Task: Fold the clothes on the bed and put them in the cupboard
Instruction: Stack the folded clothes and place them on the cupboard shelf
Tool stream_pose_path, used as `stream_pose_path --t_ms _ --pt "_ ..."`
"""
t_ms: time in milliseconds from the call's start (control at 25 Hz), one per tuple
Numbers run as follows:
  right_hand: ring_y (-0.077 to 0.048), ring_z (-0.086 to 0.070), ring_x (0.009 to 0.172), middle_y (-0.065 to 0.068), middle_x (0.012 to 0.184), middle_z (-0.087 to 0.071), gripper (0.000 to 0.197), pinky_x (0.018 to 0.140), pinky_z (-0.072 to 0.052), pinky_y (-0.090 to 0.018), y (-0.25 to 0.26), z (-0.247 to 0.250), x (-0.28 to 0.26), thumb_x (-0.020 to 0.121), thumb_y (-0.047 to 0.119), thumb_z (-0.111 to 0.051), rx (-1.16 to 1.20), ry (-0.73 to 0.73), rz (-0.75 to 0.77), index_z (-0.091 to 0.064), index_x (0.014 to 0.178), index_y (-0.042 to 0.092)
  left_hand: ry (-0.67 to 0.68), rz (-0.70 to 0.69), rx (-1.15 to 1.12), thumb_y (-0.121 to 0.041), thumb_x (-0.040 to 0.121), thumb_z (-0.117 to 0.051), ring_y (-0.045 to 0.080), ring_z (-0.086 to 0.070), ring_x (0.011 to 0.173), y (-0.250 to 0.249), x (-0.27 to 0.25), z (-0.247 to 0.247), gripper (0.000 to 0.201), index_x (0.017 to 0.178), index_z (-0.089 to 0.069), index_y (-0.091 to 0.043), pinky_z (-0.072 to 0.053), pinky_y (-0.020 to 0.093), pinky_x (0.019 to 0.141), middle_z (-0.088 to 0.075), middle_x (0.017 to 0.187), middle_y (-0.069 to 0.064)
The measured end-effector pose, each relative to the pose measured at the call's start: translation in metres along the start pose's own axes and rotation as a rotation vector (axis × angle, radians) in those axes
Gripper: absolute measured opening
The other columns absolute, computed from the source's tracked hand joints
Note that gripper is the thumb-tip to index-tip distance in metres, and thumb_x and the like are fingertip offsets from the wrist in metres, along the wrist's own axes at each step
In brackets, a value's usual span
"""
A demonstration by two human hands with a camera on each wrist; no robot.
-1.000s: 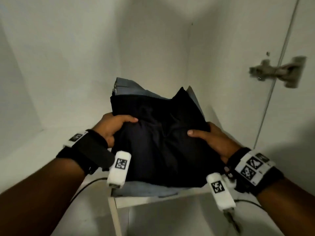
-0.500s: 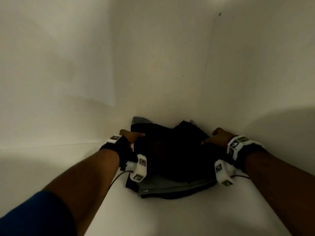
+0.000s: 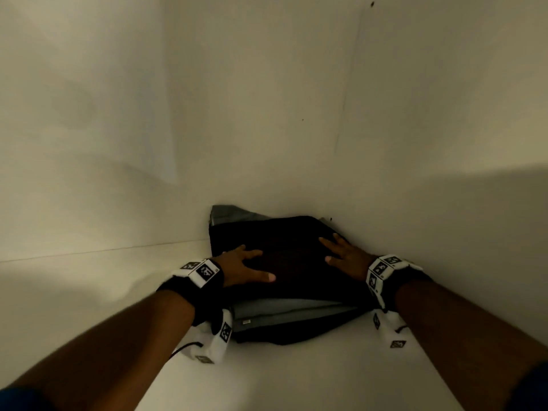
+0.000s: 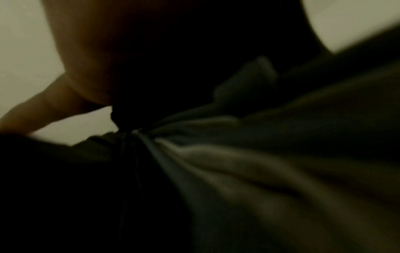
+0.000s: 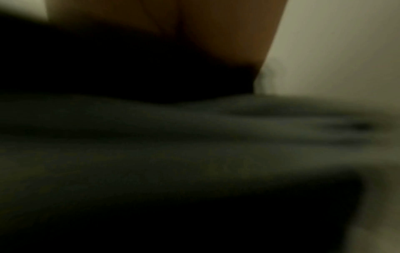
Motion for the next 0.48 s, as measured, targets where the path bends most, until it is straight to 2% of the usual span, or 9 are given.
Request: stream_pose_path --t_ms 80,120,160,240,280,360,480 --pt "-0.030 -0.012 0.147 -0.010 0.161 0.001 0.063 0.119 -0.014 -0.037 0.010 0.008 -0.019 0.100 0.043 -0.039 0.017 -0.029 -0.025 -0.005 0.152 0.030 -0.128 0.002 0.120 -0.074 0.070 -0.064 0.032 -0.013 0.148 -0.015 -0.014 0.009 0.094 0.149 -0.030 -0.038 -0.010 0.052 0.120 -0.012 0.162 0.006" --pt "-0.029 -0.014 0.146 -0.012 0.160 -0.002 0.064 0.119 -0.014 -0.036 0.016 0.011 -0.032 0.100 0.042 -0.042 0.032 -0.046 -0.023 -0.008 0.152 0.027 -0.217 -0.008 0.198 -0.065 0.081 -0.062 0.032 -0.012 0.148 -0.027 -0.024 0.011 0.079 0.148 -0.033 -0.035 -0.009 0.057 0.118 -0.016 0.161 0.006" --pt "-0.028 -0.015 0.146 -0.012 0.160 -0.005 0.065 0.118 -0.014 -0.034 0.019 0.012 -0.044 0.099 0.041 -0.045 0.062 -0.052 -0.021 -0.012 0.152 0.025 -0.282 -0.028 0.276 -0.058 0.088 -0.057 0.032 -0.010 0.148 -0.039 -0.033 0.009 0.066 0.147 -0.036 -0.035 -0.009 0.063 0.115 -0.018 0.161 0.003" --pt "-0.024 -0.018 0.146 -0.012 0.159 -0.014 0.067 0.117 -0.016 -0.031 0.021 0.010 -0.086 0.096 0.038 -0.052 0.130 -0.048 -0.019 -0.020 0.152 0.021 -0.314 -0.096 0.401 -0.049 0.094 -0.051 0.030 -0.012 0.148 -0.067 -0.057 -0.006 0.052 0.144 -0.041 -0.036 -0.013 0.069 0.111 -0.023 0.159 -0.002" --pt "-0.023 -0.022 0.144 -0.011 0.157 -0.021 0.066 0.116 -0.019 -0.029 0.021 0.008 -0.111 0.095 0.037 -0.056 0.151 -0.058 -0.016 -0.025 0.151 0.019 -0.301 -0.157 0.432 -0.048 0.094 -0.052 0.029 -0.018 0.146 -0.084 -0.066 -0.018 0.052 0.143 -0.042 -0.034 -0.016 0.067 0.112 -0.028 0.156 -0.002" --pt "-0.021 -0.034 0.138 -0.007 0.150 -0.037 0.061 0.110 -0.025 -0.026 0.013 0.006 -0.168 0.092 0.038 -0.061 0.172 -0.133 -0.031 -0.039 0.145 0.017 -0.244 -0.285 0.427 -0.048 0.092 -0.056 0.026 -0.031 0.141 -0.123 -0.091 -0.058 0.061 0.147 -0.037 -0.028 -0.026 0.055 0.113 -0.036 0.153 0.000" --pt "-0.019 -0.038 0.134 0.001 0.145 -0.043 0.052 0.111 -0.028 -0.031 -0.014 -0.015 -0.269 0.090 0.042 -0.062 0.218 -0.244 -0.129 -0.049 0.136 0.022 -0.302 -0.439 0.275 -0.046 0.092 -0.057 0.028 -0.044 0.133 -0.179 -0.137 -0.120 0.068 0.150 -0.029 -0.024 -0.039 0.041 0.107 -0.044 0.148 0.007"
Point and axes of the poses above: each hand's wrist, its own x-axis towards the middle knuckle, its own z-axis out of the back of the hand, y = z × x, the point moved 10 cm from there along x, towards the middle knuckle
